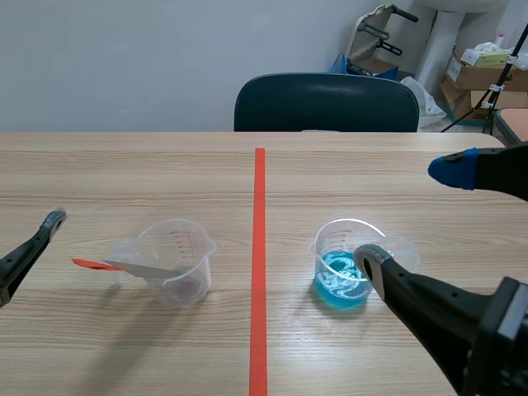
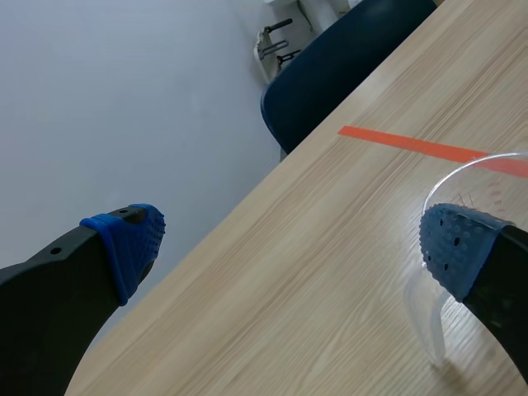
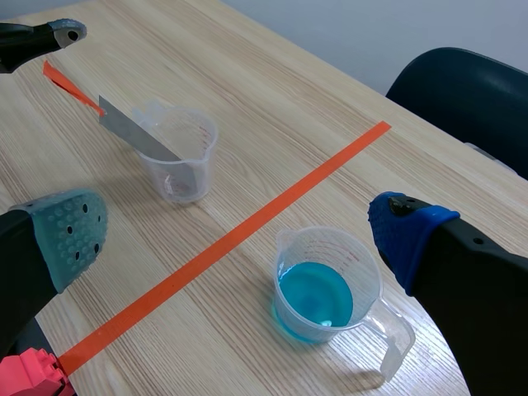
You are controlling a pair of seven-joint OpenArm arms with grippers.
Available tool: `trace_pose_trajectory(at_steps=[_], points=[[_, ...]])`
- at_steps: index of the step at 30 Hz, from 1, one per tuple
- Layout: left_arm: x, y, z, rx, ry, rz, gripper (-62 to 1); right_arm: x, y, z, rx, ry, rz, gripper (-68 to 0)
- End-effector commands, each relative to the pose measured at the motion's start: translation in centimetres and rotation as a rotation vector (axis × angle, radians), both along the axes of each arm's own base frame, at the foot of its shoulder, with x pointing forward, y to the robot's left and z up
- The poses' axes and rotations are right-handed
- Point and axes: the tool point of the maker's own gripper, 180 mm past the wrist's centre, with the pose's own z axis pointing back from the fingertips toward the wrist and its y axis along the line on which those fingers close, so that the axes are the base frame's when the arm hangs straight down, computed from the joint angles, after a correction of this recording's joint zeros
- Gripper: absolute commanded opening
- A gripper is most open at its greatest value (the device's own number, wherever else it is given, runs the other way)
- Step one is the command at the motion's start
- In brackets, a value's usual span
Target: Do the redox reaction experiment
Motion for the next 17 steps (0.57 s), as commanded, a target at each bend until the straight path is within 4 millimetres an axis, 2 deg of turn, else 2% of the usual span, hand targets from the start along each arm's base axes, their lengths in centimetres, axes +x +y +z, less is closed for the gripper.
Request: trace_pose_trajectory(at_steps=[1, 7, 17], points=[[0.5, -0.3, 1.4, 0.003, -0.037, -0.001, 1.4, 0.3, 0.2, 0.7, 0.023, -0.024, 0.0, 0.4], [1.1, -1.7, 2.4, 0.042, -0.013, 0.009, 1.4, 0.3, 0.2, 0.7, 0.023, -0.024, 0.0, 0.4], [-1.0, -6.5, 3.7, -0.062, -0.012, -0.065, 1.4, 0.4, 0.2, 0.9, 0.023, -0.031, 0.001, 0.4]])
